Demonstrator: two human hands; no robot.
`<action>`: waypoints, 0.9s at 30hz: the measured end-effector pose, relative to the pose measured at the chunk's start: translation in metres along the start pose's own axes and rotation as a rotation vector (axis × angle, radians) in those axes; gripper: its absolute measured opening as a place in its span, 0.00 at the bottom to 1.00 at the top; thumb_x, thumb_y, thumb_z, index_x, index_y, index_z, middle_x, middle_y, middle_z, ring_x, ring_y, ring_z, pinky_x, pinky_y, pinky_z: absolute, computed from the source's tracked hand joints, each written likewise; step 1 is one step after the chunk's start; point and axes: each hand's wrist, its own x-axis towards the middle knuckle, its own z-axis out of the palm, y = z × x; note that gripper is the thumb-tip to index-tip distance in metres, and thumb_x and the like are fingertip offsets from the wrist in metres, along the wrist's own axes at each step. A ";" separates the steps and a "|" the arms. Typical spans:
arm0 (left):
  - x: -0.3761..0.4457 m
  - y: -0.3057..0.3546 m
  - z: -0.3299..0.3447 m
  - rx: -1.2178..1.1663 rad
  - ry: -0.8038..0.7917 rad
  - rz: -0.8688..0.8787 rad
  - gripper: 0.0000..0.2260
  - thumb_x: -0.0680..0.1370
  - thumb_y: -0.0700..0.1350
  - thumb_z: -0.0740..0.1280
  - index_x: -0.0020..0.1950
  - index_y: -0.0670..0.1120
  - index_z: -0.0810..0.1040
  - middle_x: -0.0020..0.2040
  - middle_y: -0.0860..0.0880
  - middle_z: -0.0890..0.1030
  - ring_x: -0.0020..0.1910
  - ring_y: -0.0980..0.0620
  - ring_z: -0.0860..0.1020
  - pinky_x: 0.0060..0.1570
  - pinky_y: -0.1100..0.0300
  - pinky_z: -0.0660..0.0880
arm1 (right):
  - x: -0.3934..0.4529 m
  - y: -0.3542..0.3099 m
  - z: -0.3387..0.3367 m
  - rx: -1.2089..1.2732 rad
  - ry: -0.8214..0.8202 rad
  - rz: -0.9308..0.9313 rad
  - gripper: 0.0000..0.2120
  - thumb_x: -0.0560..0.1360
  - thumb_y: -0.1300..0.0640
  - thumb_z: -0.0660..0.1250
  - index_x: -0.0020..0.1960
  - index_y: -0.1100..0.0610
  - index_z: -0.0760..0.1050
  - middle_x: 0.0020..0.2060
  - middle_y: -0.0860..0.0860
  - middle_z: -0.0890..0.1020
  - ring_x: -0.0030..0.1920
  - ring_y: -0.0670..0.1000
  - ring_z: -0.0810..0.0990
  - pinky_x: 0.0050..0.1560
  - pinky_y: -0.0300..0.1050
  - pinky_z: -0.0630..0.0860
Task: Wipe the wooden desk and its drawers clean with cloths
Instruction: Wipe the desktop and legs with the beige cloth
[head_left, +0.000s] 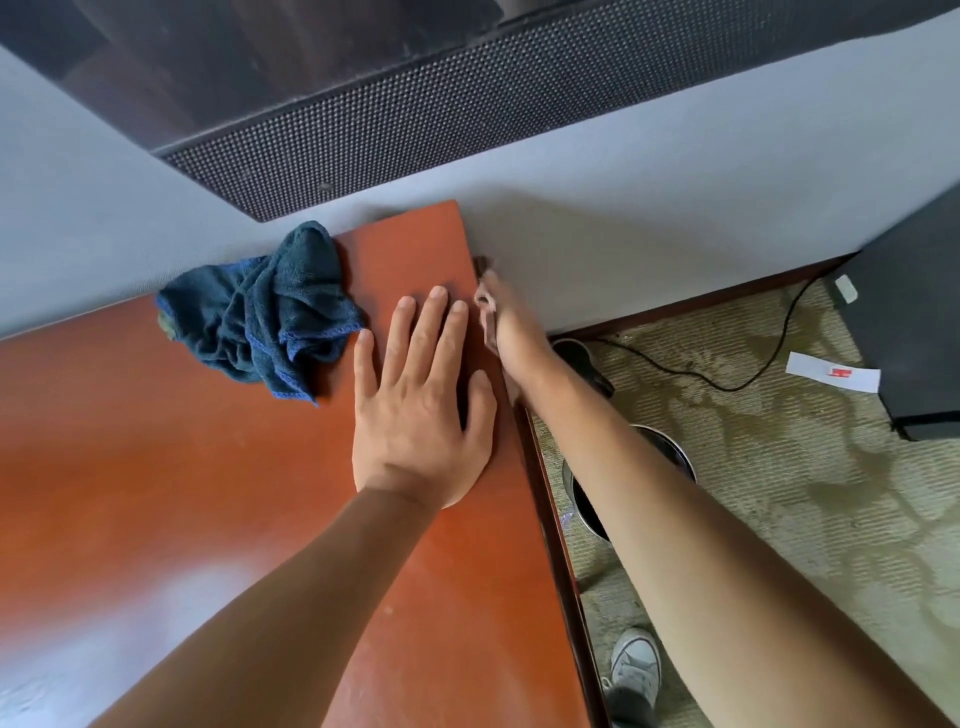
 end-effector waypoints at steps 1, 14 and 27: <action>0.000 0.000 0.000 0.004 -0.001 0.002 0.29 0.83 0.55 0.52 0.85 0.51 0.58 0.85 0.53 0.54 0.84 0.51 0.47 0.81 0.38 0.48 | -0.016 0.012 -0.003 0.073 -0.004 0.066 0.20 0.87 0.55 0.52 0.39 0.63 0.68 0.22 0.44 0.69 0.21 0.41 0.67 0.26 0.31 0.67; 0.000 -0.001 0.000 0.020 -0.017 0.004 0.30 0.83 0.55 0.51 0.85 0.50 0.57 0.85 0.52 0.54 0.85 0.51 0.46 0.81 0.38 0.47 | 0.082 -0.025 0.018 -0.142 -0.028 0.035 0.18 0.81 0.52 0.54 0.37 0.51 0.76 0.27 0.47 0.78 0.28 0.43 0.76 0.47 0.47 0.73; 0.000 -0.001 -0.001 0.014 -0.010 0.008 0.29 0.83 0.56 0.51 0.84 0.50 0.59 0.85 0.53 0.55 0.84 0.51 0.48 0.81 0.39 0.49 | -0.054 0.073 -0.006 0.298 -0.088 0.070 0.22 0.86 0.50 0.56 0.80 0.49 0.60 0.65 0.48 0.78 0.67 0.61 0.77 0.71 0.57 0.72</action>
